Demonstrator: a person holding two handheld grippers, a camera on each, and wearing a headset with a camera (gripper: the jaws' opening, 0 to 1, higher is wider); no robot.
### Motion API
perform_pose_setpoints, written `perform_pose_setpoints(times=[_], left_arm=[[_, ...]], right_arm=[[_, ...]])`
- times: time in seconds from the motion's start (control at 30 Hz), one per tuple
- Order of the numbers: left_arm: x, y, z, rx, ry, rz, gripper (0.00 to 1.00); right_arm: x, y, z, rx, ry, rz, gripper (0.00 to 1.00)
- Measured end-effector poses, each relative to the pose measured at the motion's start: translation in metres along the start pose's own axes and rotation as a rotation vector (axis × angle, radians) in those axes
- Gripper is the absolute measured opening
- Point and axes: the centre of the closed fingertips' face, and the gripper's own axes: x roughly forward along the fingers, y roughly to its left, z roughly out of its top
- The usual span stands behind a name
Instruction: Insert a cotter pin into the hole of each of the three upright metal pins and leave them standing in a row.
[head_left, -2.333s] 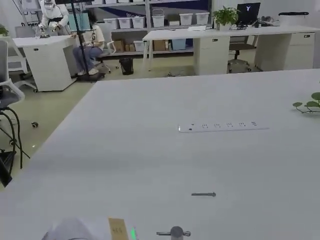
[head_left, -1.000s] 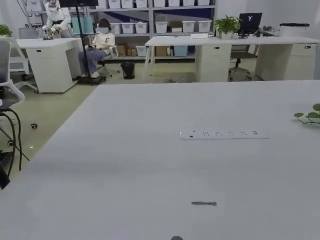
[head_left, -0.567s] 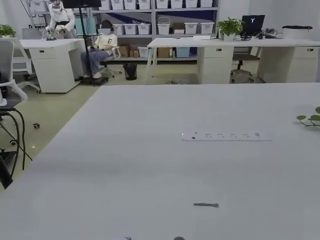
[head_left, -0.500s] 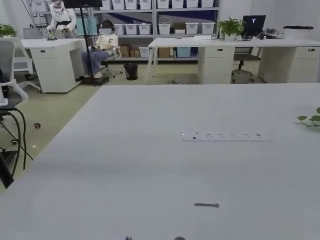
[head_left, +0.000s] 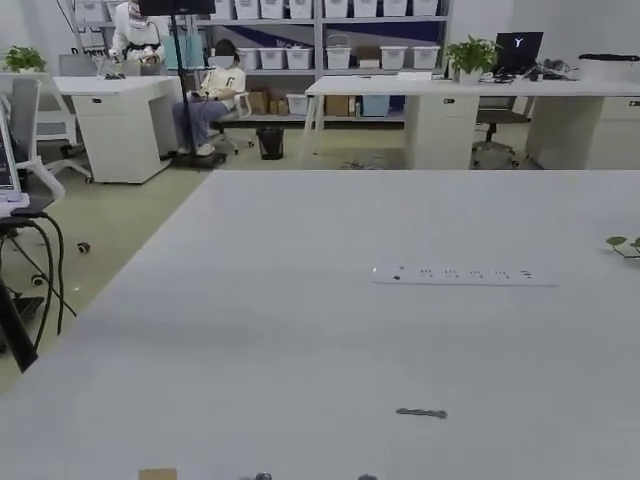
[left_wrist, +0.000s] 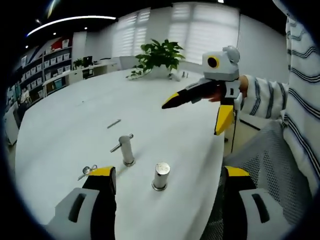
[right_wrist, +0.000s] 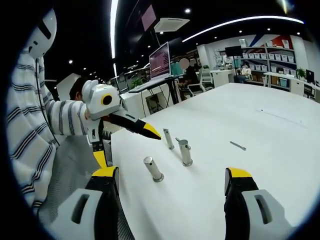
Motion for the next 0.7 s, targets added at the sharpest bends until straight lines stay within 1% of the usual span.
perform_pose_setpoints(times=[0.13,0.2,0.23,0.27,0.33,0.4,0.47,0.53,0.63,0.7], left_arm=[[-0.008,-0.001,-0.001,-0.028,-0.014,0.009,0.90],[-0.011,-0.001,-0.002,-0.036,-0.019,0.022,0.92],[-0.013,0.000,-0.004,-0.055,-0.016,0.040,0.93],[-0.015,0.002,-0.005,-0.068,-0.023,0.054,0.94],[-0.018,0.002,-0.007,-0.081,-0.032,0.063,0.95],[-0.021,0.002,-0.011,-0.094,-0.033,0.071,0.96],[-0.023,0.002,-0.017,-0.098,-0.017,0.078,0.97],[-0.027,0.005,-0.023,-0.110,-0.009,0.101,0.99],[-0.033,0.007,-0.024,-0.149,-0.027,0.115,0.99],[-0.037,0.006,-0.026,-0.168,-0.032,0.118,0.99]], right_arm=[[0.000,-0.006,0.005,-0.024,0.013,-0.004,0.85],[0.000,-0.010,0.008,-0.038,0.021,-0.006,0.85],[0.000,-0.012,0.011,-0.048,0.024,-0.006,0.85],[0.000,-0.014,0.012,-0.056,0.027,-0.007,0.85],[0.001,-0.016,0.015,-0.071,0.037,-0.005,0.85],[0.000,-0.023,0.021,-0.098,0.053,-0.012,0.85],[-0.001,-0.029,0.027,-0.124,0.064,-0.019,0.85],[-0.001,-0.035,0.033,-0.144,0.074,-0.025,0.85],[-0.001,-0.041,0.040,-0.162,0.095,-0.021,0.83],[0.000,-0.046,0.045,-0.197,0.113,-0.022,0.83]])
